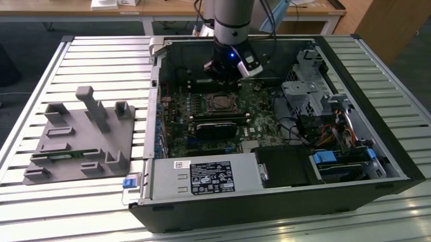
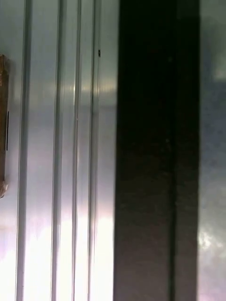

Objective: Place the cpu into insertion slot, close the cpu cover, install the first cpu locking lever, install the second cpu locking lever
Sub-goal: 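Install the first cpu locking lever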

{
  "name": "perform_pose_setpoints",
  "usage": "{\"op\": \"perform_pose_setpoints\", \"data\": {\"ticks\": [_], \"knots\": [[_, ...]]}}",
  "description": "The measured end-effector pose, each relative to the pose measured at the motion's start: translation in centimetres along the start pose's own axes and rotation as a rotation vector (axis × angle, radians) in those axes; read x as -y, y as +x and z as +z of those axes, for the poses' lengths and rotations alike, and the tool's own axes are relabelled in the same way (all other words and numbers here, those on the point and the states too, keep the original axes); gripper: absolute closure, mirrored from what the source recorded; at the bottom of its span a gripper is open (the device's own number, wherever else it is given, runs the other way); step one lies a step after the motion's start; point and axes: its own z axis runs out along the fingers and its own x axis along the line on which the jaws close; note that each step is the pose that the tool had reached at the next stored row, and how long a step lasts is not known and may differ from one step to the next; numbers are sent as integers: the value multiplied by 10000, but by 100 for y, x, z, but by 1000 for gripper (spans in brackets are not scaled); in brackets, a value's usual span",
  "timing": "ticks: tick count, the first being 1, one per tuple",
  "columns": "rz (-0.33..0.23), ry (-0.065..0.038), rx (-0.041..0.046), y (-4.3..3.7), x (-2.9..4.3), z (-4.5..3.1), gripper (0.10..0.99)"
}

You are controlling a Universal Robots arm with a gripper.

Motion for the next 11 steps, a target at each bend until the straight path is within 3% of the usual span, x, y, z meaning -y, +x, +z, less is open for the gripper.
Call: {"op": "perform_pose_setpoints", "data": {"ticks": [11], "knots": [[-1,79,-6,-4,8,76,980]]}}
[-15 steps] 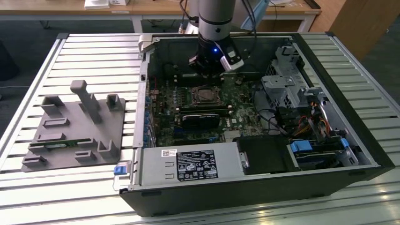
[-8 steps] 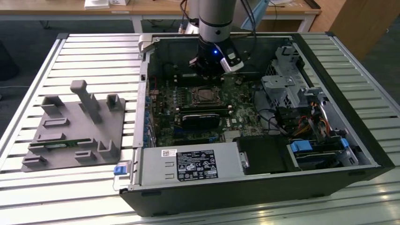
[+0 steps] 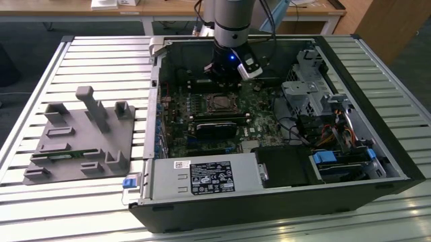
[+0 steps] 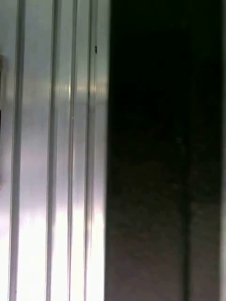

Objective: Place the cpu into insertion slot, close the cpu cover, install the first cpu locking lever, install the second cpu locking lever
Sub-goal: 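Install the first cpu locking lever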

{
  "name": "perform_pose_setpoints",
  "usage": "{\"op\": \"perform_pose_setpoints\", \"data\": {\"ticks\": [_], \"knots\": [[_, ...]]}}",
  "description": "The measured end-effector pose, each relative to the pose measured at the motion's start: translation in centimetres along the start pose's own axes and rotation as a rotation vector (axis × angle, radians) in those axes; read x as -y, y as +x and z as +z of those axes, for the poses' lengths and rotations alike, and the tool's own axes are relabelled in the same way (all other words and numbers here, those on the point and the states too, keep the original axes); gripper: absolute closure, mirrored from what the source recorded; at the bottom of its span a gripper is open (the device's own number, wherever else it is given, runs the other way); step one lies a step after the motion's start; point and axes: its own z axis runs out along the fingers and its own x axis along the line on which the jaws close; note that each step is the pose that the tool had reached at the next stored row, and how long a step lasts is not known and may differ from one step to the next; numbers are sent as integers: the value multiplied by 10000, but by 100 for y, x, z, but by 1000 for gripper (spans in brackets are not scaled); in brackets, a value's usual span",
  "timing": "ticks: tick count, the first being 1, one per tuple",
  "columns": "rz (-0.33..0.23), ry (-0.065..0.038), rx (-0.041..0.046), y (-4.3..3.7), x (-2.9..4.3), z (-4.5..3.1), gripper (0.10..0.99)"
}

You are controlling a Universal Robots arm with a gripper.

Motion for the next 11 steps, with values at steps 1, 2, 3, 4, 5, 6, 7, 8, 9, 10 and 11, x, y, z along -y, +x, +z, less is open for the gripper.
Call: {"op": "perform_pose_setpoints", "data": {"ticks": [1,2,3,4,5,6,7,8,9,10,11], "knots": [[-2,-20,17,-3,-3,9,980],[-2,-17,13,-3,-3,8,980],[-2,-14,10,-3,-3,7,980],[-3,-8,7,-2,-2,4,980],[-2,-7,6,-2,-2,-1,980],[-1,-8,7,-2,-3,-8,980],[-2,-6,6,-2,-3,-18,980],[-2,-6,6,-2,-4,-28,980],[-1,-8,6,-3,-5,-32,980],[-2,-9,6,-3,-5,-32,980],[-2,3,7,-3,-5,-31,980]]}}
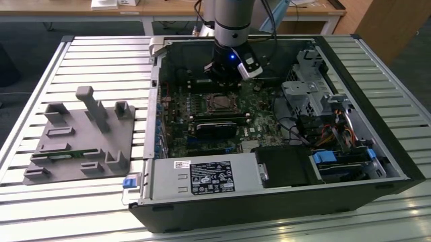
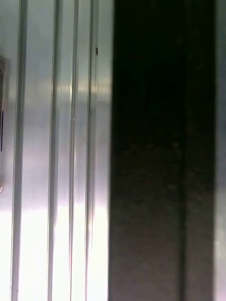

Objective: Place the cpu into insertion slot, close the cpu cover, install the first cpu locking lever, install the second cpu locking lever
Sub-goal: 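Install the first cpu locking lever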

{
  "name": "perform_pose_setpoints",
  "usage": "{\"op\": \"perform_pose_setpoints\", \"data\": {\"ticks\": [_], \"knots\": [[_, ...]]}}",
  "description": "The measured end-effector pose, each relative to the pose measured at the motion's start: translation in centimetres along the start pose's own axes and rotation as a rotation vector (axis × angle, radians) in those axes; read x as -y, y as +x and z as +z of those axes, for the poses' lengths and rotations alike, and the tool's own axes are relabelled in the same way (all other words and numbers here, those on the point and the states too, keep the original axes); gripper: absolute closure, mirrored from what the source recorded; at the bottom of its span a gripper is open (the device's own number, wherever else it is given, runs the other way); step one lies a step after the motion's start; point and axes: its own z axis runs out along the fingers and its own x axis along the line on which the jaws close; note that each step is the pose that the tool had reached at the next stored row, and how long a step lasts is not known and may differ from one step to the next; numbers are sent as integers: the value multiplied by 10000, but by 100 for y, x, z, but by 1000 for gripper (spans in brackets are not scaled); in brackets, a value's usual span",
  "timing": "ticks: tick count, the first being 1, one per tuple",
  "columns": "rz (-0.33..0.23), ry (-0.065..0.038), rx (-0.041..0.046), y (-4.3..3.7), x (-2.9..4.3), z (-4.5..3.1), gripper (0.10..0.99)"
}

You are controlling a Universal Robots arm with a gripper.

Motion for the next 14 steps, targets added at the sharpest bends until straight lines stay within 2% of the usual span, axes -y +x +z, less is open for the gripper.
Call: {"op": "perform_pose_setpoints", "data": {"ticks": [8,10,14], "knots": [[-1,31,1,-1,-2,-26,980],[-2,82,-1,0,-1,-24,980],[-6,254,-2,0,-1,-18,980]]}}
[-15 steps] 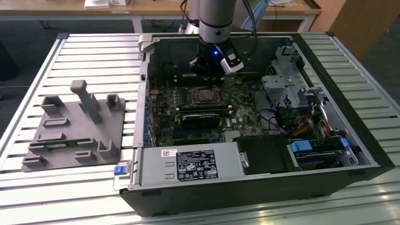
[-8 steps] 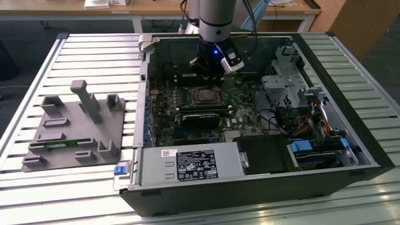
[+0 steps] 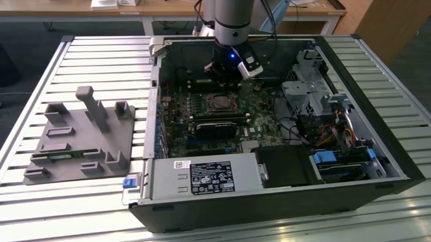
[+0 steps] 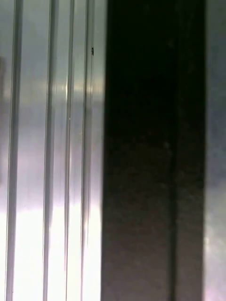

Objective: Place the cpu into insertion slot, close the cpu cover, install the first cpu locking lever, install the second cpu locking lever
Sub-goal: 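Install the first cpu locking lever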

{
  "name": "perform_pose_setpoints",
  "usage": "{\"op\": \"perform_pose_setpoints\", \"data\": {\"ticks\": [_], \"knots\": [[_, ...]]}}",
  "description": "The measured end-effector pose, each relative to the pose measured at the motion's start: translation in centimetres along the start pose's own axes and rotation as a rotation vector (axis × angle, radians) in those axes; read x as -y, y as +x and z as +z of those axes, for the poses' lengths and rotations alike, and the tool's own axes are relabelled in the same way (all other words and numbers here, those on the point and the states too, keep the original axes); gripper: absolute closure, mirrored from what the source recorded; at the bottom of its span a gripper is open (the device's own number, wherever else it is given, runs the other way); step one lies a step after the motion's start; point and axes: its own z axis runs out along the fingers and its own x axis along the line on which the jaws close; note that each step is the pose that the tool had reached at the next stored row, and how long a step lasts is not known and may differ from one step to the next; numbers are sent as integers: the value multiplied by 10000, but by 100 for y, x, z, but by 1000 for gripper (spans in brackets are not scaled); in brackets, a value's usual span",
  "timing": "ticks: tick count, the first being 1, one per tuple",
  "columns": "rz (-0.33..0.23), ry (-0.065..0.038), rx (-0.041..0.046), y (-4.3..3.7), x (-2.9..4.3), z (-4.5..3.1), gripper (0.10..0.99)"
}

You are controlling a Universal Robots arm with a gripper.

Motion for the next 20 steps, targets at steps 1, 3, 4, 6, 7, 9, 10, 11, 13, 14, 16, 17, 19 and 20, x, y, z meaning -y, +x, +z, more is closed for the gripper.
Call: {"op": "perform_pose_setpoints", "data": {"ticks": [1,3,4,6,7,9,10,11,13,14,16,17,19,20], "knots": [[-1,37,1,0,0,2,980],[-3,116,0,0,-1,5,980],[-3,160,-1,0,-1,4,980],[-6,251,1,0,-3,7,980],[-7,288,1,0,-5,9,980],[-8,347,1,0,-8,16,980],[-9,378,0,0,-9,20,980],[-10,399,-1,0,-9,23,980],[-11,434,-2,0,-10,30,980],[-11,443,-3,0,-11,34,980],[-11,447,-4,-2,-14,44,980],[-10,448,-5,-4,-16,50,980],[-8,447,-5,-8,-22,61,980],[-10,435,-3,-11,-24,65,980]]}}
